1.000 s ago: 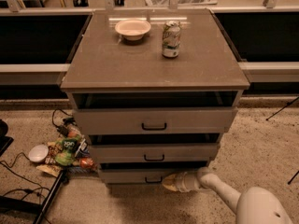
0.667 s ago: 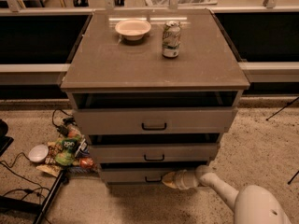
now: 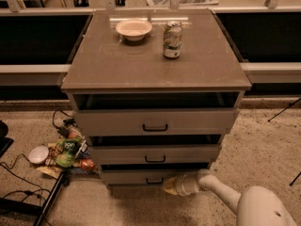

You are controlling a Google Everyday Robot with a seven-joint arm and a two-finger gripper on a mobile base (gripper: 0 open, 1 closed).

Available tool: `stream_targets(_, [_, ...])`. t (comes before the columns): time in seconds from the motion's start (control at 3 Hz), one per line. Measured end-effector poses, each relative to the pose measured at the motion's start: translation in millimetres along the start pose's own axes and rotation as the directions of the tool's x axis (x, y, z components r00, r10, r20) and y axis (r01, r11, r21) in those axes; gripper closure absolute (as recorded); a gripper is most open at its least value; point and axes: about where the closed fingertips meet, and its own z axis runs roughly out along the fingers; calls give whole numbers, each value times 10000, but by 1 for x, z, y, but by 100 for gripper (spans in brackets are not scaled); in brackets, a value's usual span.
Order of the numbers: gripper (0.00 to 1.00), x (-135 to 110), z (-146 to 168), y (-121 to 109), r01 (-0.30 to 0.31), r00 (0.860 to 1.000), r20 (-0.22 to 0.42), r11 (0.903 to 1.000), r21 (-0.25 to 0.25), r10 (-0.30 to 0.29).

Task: Close bottom drawer

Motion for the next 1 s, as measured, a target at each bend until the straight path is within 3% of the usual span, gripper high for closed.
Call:
stream_targets(0.33, [100,36,-23,54,134,9934,-1111,9914,-1302,-280])
stream_targets(0.67, [100,67,-93,69,272,9720,-2289,9932,-1135,-528])
stream_targets(1.0, [100,96,-183,60,756,9138,-3985,9969,-227,-784])
